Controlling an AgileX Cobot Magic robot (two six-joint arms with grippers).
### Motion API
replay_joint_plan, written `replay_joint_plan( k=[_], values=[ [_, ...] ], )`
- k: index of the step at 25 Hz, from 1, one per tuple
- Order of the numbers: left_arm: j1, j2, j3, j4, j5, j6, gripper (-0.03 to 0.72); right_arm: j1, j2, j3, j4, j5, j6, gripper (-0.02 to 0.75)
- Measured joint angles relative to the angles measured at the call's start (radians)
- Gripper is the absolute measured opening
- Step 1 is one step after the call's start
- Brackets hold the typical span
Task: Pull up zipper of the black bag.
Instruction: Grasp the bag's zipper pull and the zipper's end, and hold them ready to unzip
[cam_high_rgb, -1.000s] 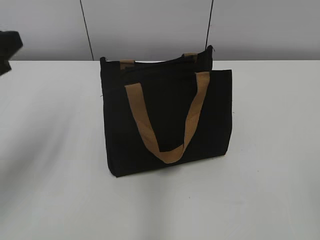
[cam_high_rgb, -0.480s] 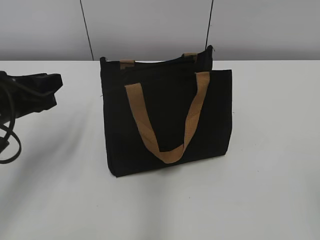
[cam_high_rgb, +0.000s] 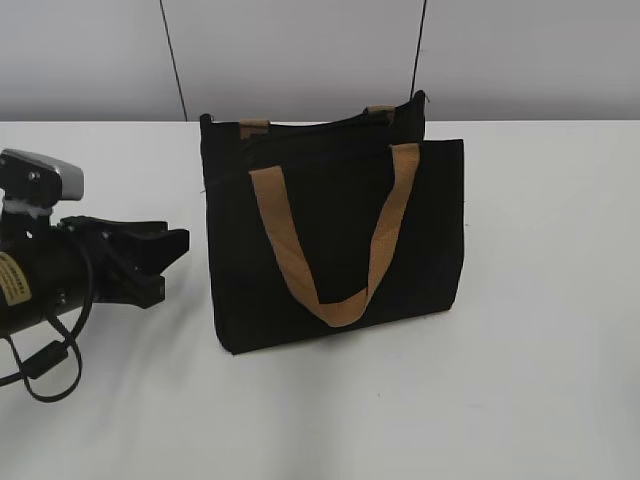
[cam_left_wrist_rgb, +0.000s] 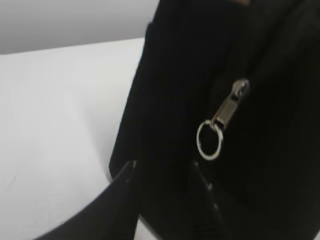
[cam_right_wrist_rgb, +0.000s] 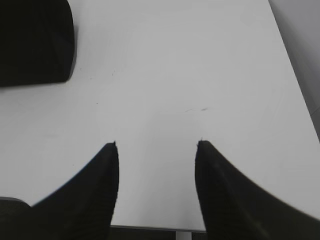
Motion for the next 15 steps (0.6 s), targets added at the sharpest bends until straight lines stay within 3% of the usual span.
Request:
replay_joint_plan(
  k=[5,10,15],
  values=[
    [0.000,0.087,-0.005,0.062,-0.024,-0.002,0.262,0.000,0.000,0.000,0.000,0.000,0.000,0.390],
    [-0.001,0.108,-0.053,0.146,-0.020,-0.002,0.387,0.000,0.000,0.000,0.000,0.000,0.000,0.390],
    [-0.001,0.148,-0.083,0.159,-0.008,-0.002,0.414,0.000,0.000,0.000,0.000,0.000,0.000,0.390]
  ],
)
